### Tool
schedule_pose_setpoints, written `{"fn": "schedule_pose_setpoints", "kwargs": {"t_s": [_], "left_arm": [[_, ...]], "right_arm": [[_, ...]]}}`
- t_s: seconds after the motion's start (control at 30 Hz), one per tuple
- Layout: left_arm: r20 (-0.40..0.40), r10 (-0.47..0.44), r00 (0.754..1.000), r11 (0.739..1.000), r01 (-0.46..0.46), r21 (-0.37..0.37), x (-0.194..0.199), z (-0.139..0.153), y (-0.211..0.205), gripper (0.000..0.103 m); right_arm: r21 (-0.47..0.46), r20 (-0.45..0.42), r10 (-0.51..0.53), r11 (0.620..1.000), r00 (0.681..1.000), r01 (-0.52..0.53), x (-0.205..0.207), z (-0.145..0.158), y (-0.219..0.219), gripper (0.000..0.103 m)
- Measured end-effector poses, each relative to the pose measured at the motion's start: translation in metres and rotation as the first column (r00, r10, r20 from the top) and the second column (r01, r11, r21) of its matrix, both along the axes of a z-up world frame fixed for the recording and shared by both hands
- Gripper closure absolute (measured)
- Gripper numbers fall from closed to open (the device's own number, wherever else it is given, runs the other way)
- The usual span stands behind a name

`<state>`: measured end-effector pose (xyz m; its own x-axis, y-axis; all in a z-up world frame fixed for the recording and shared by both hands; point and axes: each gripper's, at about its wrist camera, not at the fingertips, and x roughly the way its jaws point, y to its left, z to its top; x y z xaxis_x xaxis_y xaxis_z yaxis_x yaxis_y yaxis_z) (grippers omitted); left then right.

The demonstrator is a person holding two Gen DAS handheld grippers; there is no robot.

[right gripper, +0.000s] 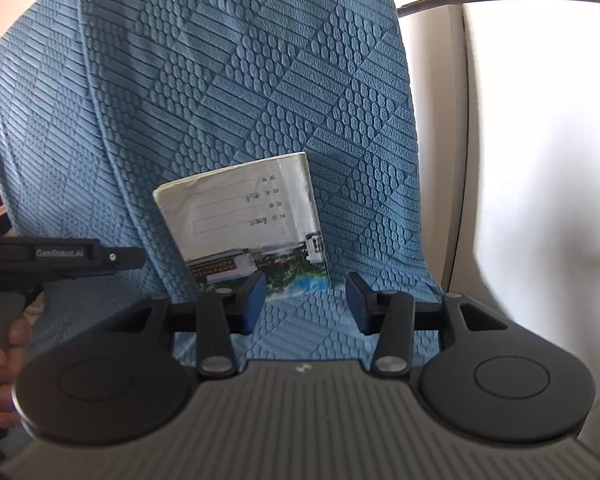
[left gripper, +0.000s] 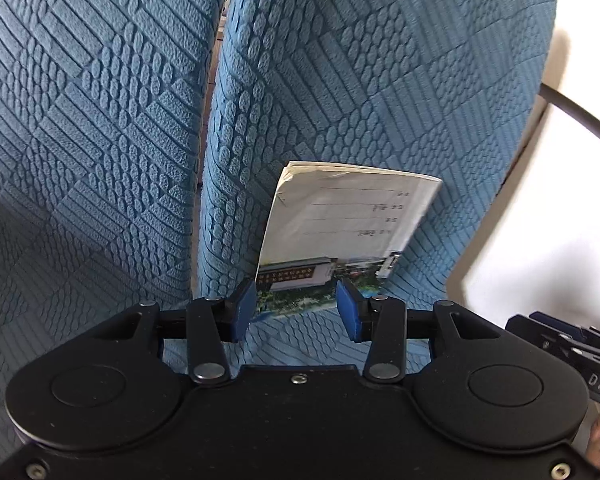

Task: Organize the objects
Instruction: 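Close the left gripper on the bottom edge of the white booklet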

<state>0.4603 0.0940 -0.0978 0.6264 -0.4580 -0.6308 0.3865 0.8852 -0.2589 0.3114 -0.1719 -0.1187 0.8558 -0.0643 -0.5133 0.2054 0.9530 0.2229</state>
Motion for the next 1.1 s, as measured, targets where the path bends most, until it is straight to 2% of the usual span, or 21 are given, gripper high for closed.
{"fn": "schedule_pose_setpoints", "kwargs": {"t_s": [0.3,0.4,0.47,0.63,0.8,0.97,1.0,1.07,1.1], "left_arm": [[-0.038,-0.012,0.999,0.999,0.014,0.042,0.047,-0.038,-0.016,0.060],[-0.052,-0.014,0.999,0.998,0.017,0.055,0.058,-0.051,-0.021,0.058],[-0.068,-0.020,0.997,0.998,0.024,0.061,0.066,-0.061,-0.027,0.058],[-0.090,-0.026,0.996,0.995,0.034,0.091,0.077,-0.081,-0.037,0.058],[-0.095,-0.035,0.995,0.995,0.044,0.091,0.088,-0.091,-0.043,0.058],[-0.116,-0.090,0.989,0.993,0.099,0.072,0.096,-0.104,-0.056,0.058],[-0.118,-0.099,0.988,0.991,0.108,0.080,0.097,-0.107,-0.059,0.058],[-0.125,-0.106,0.987,0.989,0.118,0.092,0.099,-0.112,-0.063,0.059],[-0.130,-0.108,0.986,0.989,0.121,0.090,0.100,-0.114,-0.065,0.059]], "right_arm": [[0.022,-0.019,0.060,0.998,0.998,-0.060,0.069,-0.031,-0.029,0.056],[0.018,-0.029,0.109,0.994,0.994,-0.109,0.088,-0.043,-0.033,0.056],[0.015,-0.047,0.151,0.988,0.987,-0.151,0.102,-0.053,-0.034,0.056],[0.005,-0.096,0.178,0.984,0.979,-0.178,0.132,-0.073,-0.042,0.056],[0.005,-0.111,0.197,0.980,0.974,-0.198,0.152,-0.084,-0.047,0.056],[-0.012,-0.120,0.273,0.961,0.955,-0.276,0.171,-0.092,-0.047,0.056],[-0.016,-0.119,0.282,0.958,0.952,-0.286,0.174,-0.093,-0.047,0.055],[-0.017,-0.114,0.298,0.953,0.948,-0.302,0.180,-0.097,-0.048,0.041],[-0.015,-0.111,0.317,0.947,0.942,-0.320,0.181,-0.098,-0.048,0.041]]}}
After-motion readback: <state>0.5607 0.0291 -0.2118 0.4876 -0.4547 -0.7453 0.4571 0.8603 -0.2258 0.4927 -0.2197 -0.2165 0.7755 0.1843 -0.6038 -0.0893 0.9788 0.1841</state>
